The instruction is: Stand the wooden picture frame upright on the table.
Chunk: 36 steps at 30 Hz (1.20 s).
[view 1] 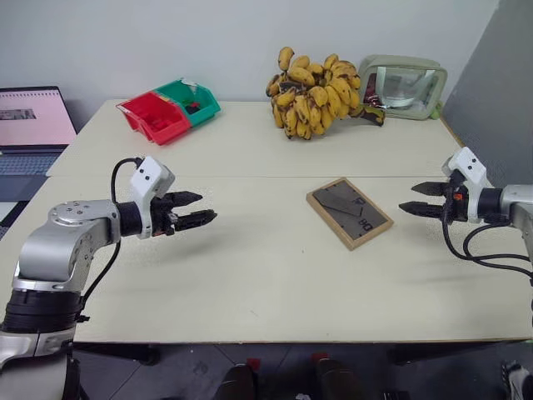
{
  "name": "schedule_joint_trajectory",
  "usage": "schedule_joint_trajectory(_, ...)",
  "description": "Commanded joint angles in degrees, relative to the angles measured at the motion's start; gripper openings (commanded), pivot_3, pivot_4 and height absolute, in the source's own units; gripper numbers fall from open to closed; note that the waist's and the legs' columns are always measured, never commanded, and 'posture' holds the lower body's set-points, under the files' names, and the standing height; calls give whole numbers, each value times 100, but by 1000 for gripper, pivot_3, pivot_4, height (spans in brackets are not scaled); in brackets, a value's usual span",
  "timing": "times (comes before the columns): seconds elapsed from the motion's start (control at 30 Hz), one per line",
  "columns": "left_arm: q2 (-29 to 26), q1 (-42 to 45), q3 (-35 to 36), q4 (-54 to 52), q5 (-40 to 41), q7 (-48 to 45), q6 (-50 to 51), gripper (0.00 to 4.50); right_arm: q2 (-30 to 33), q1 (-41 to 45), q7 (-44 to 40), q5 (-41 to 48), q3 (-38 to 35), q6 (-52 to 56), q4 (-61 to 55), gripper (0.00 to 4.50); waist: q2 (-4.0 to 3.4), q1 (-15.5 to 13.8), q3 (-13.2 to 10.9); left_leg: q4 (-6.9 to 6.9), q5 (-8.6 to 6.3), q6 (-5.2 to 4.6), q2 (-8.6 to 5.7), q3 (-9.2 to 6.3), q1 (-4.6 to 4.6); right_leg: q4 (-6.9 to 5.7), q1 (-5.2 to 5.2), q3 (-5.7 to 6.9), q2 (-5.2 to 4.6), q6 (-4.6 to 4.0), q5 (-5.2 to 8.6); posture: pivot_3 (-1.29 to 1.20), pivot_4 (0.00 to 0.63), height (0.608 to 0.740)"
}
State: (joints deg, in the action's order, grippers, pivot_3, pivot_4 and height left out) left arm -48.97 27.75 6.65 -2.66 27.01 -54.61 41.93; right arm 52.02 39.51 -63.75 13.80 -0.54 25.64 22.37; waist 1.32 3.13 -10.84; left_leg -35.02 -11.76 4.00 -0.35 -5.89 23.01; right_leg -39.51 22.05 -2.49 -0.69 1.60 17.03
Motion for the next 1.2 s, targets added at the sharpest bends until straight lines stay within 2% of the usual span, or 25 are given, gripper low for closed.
schedule_joint_trajectory(0.03, -25, -14, 140, -256, 118, -12, 9, 2204, -70, 320, 172, -395, 140, -468, 341, 1941, 0, 11, 0, 0, 0, 0, 1, 0, 0, 0, 0, 0, 0, 0, 0, 0, 150, 740)
schedule_joint_trajectory(0.17, 65, 111, 70, -298, 227, 23, 198, 1400, -322, 719, 681, -1148, 596, -1173, 1103, 1017, -1, 16, -1, 0, 0, 0, 0, 6, -1, -6, 4, -4, 0, 0, 0, 0, 150, 740)
schedule_joint_trajectory(0.27, 115, 184, 79, -353, 347, 11, 344, 1359, -590, 1015, 1029, -1668, 940, -1703, 1675, 168, -1, 23, -1, 0, 0, 1, -1, 9, -3, -6, 3, -5, 1, 0, 0, 0, 150, 740)
schedule_joint_trajectory(0.3, 158, 219, 167, -357, 474, -4, 405, 1359, -722, 1138, 1094, -1731, 981, -1806, 1894, 79, -1, 25, -1, -1, 0, 1, 0, 9, -2, -7, 4, -5, 3, 0, 0, 0, 150, 740)
schedule_joint_trajectory(0.37, 162, 225, 272, -387, 712, -136, 550, 1711, -970, 1398, 1272, -1905, 1077, -2065, 2443, 0, -1, 23, -1, 0, 0, 1, 0, 6, -2, -8, 5, -3, 3, -1, 0, 0, 150, 740)
schedule_joint_trajectory(0.4, 121, 160, 234, -401, 678, -181, 508, 1780, -1122, 1553, 1441, -2052, 1169, -2217, 2834, 0, -1, 27, -1, 0, 1, 1, 0, 6, -1, -8, 5, -3, 3, -1, 0, 0, 150, 740)
schedule_joint_trajectory(0.47, 78, 71, 183, -426, 640, -183, 471, 2192, -1305, 1775, 1721, -2327, 1332, -2483, 3388, 0, -1, 37, -1, 0, 1, 2, 1, 7, 0, -10, 7, -6, 2, -1, -1, 0, 150, 740)
schedule_joint_trajectory(0.73, -22, -279, 125, -774, 495, 226, 696, 3886, -1812, 2173, 1950, -2761, 1529, -3166, 4414, 0, -1, 31, -1, 0, 1, 2, 0, 6, 0, -10, 8, -8, 1, -2, -1, 0, 150, 740)
schedule_joint_trajectory(1.0, -120, -774, 326, -1148, 577, 370, 798, 3886, -2362, 2182, 1351, -2037, 803, -3200, 4525, 0, -1, 72, 0, 0, 1, 2, 2, 6, -6, -19, 6, -8, 3, -2, -1, 0, 150, 740)
schedule_joint_trajectory(1.2, -450, -1187, 411, -1218, 561, 164, 781, 3886, -2603, 1726, 754, -1959, 908, -3107, 3814, 0, 0, 159, 0, 1, 1, 1, 2, -1, -7, -27, 6, -5, 6, -3, 0, 0, 150, 740)
